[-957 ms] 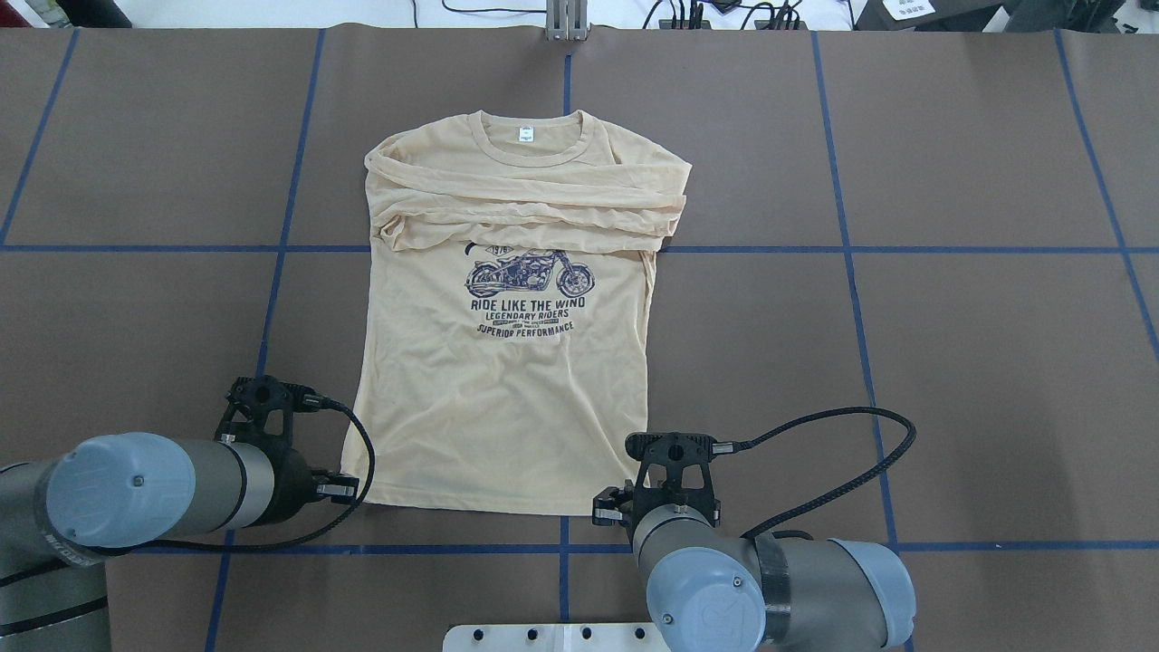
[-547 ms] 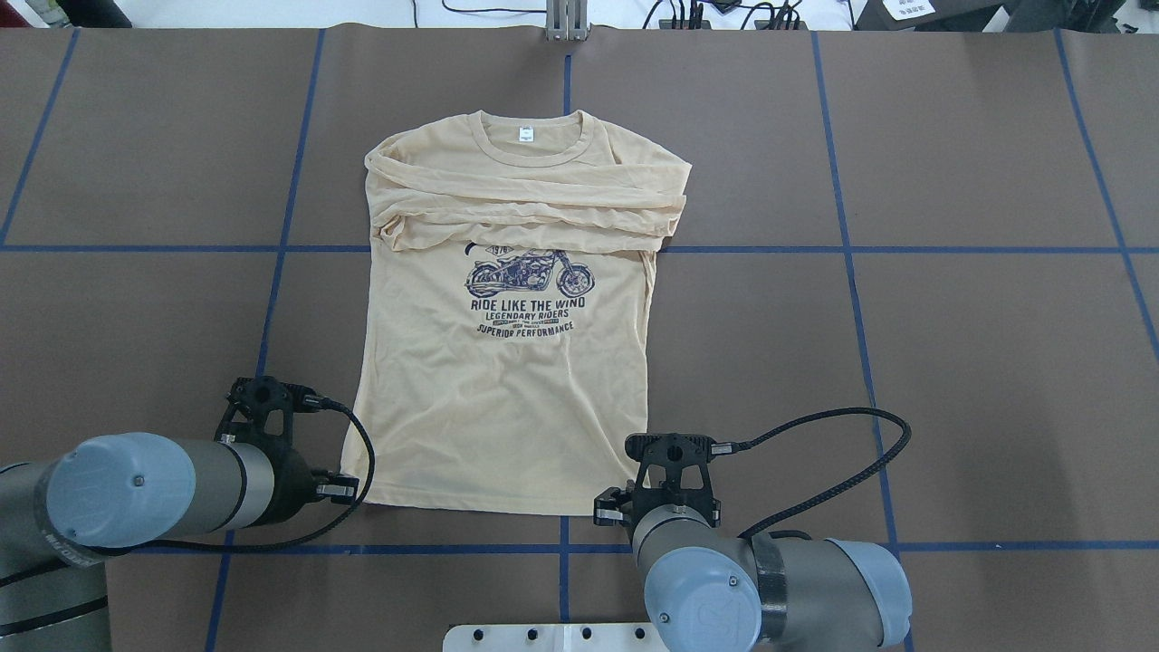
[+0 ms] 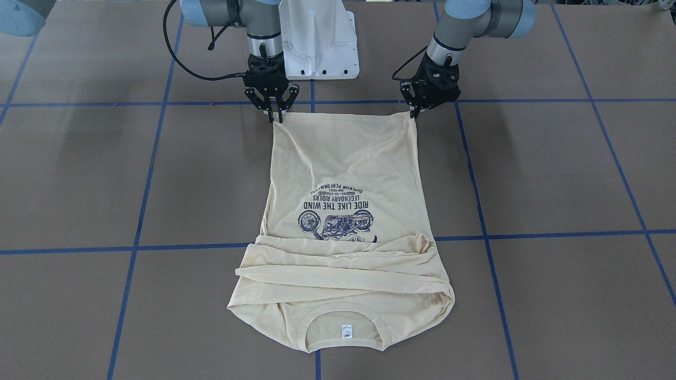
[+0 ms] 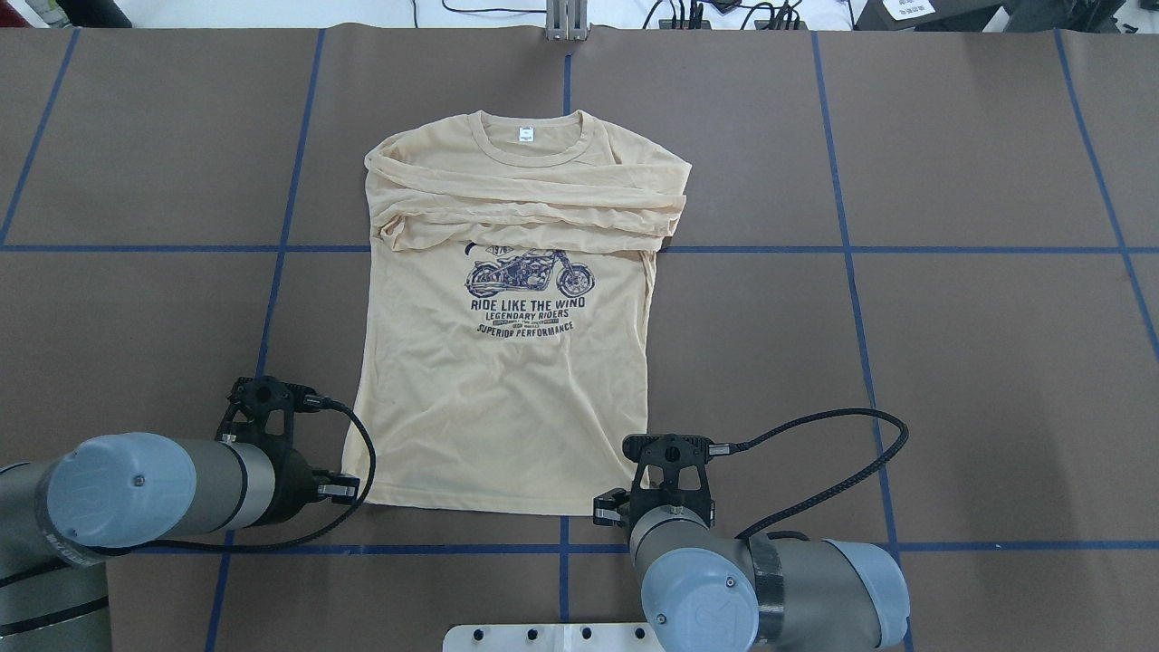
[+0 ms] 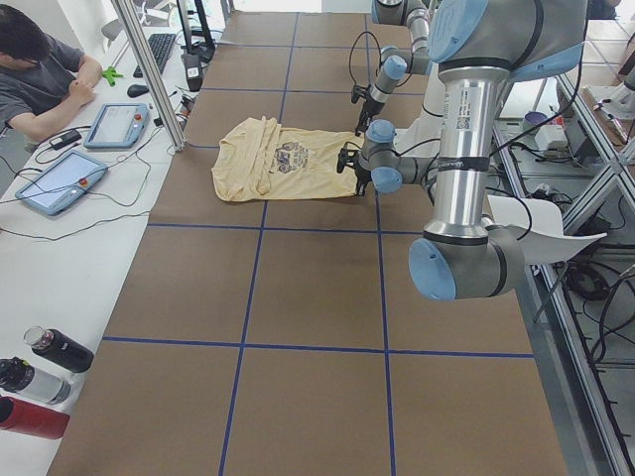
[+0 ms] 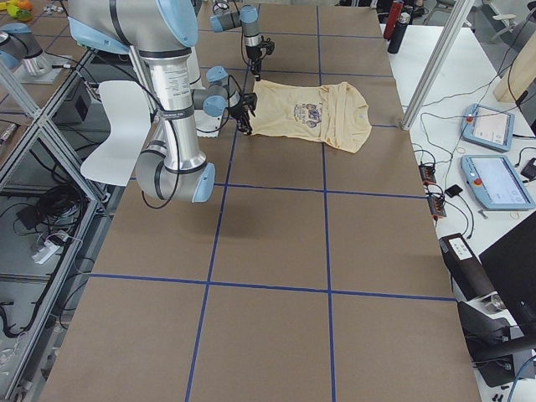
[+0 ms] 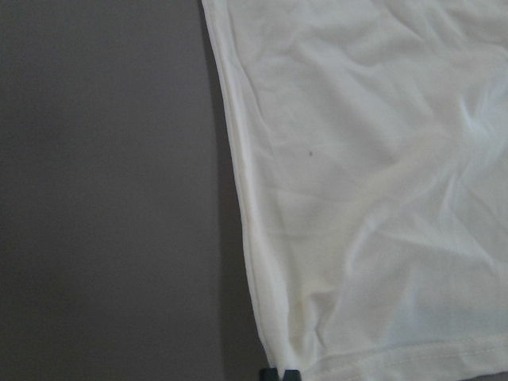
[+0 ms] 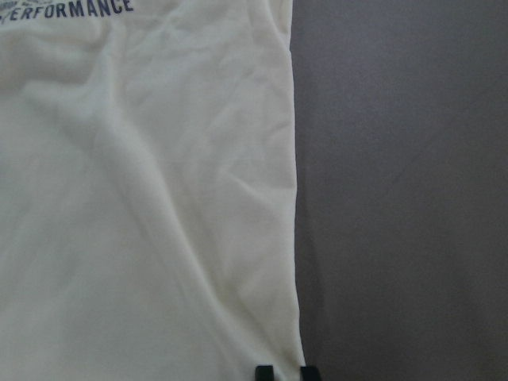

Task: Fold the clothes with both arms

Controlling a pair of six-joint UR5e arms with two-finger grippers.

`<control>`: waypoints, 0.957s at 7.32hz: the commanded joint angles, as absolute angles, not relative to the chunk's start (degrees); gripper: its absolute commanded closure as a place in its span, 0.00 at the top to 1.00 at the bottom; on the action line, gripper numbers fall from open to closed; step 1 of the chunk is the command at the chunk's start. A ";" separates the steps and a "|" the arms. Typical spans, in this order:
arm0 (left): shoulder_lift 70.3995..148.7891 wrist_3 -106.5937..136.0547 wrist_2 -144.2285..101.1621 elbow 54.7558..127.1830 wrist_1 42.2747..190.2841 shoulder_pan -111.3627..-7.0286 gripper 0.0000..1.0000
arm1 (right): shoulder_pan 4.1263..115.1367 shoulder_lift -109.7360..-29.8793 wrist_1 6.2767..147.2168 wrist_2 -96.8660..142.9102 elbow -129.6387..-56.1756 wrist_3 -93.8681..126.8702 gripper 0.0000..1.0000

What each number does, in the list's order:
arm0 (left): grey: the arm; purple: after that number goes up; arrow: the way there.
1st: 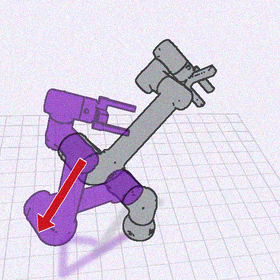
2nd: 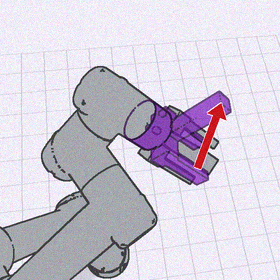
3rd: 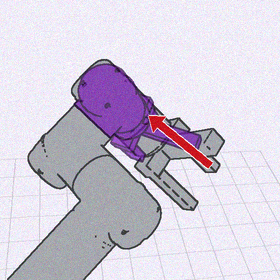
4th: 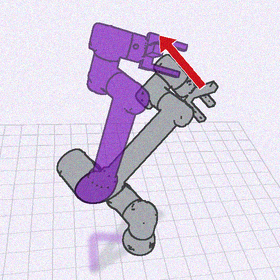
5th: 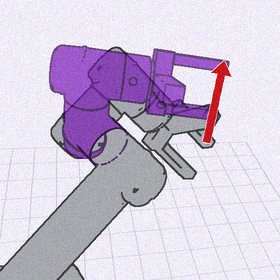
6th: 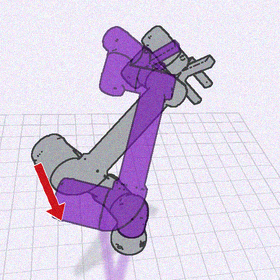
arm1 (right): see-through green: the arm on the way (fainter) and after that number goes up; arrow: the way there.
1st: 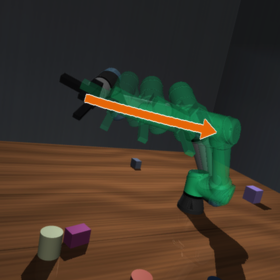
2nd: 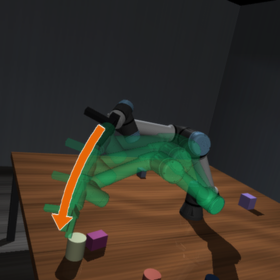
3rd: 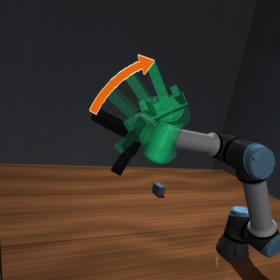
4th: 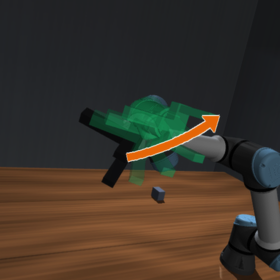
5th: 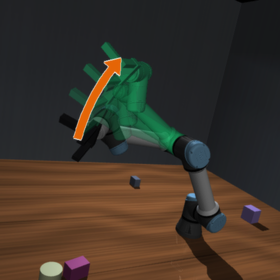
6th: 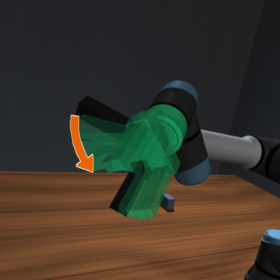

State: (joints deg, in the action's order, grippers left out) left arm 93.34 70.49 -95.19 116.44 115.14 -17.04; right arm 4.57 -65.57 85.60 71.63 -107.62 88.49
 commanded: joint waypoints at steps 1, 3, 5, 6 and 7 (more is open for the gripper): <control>93.43 70.49 -95.19 116.46 115.14 -17.05 0.00 | 4.57 -65.57 85.69 71.63 -107.58 88.42 0.27; 93.43 70.49 -95.19 116.37 115.14 -17.05 0.00 | 4.57 -65.57 85.78 71.72 -107.58 88.24 0.31; 93.52 70.49 -95.19 116.37 115.14 -17.05 0.00 | 4.57 -65.57 85.78 71.72 -107.49 88.33 0.30; 93.43 70.49 -95.19 116.37 115.14 -17.05 0.00 | 4.57 -65.57 85.78 71.72 -107.49 88.24 0.28; 93.43 70.49 -95.19 116.37 115.14 -17.05 0.00 | 4.57 -65.57 85.78 71.72 -107.49 88.33 0.26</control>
